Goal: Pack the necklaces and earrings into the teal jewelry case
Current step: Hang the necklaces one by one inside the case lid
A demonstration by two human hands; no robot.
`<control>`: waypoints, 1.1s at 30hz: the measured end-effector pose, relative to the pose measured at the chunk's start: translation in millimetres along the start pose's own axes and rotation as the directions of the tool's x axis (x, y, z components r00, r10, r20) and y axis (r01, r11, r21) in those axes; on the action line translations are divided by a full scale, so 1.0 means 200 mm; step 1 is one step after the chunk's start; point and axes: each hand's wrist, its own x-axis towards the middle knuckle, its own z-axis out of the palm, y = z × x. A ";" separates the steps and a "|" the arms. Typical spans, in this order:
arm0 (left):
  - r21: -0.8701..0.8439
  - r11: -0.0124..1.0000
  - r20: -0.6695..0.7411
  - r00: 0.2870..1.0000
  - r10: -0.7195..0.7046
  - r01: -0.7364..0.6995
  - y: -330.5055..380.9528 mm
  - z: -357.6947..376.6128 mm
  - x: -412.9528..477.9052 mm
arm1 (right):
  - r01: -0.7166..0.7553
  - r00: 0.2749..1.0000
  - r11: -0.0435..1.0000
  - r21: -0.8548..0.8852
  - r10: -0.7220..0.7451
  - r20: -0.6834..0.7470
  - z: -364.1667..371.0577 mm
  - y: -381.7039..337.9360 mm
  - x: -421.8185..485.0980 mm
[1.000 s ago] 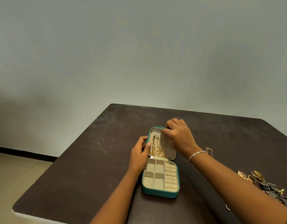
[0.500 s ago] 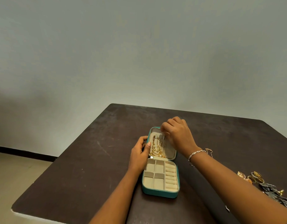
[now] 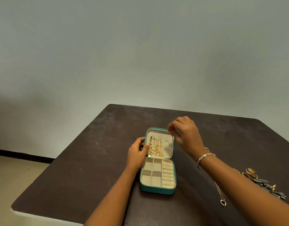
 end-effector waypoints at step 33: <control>0.233 0.953 0.193 0.970 0.151 -0.195 0.50 0.21 0.12 | -0.220 0.930 0.970 0.106 0.176 0.322 -0.45 0.19 -0.96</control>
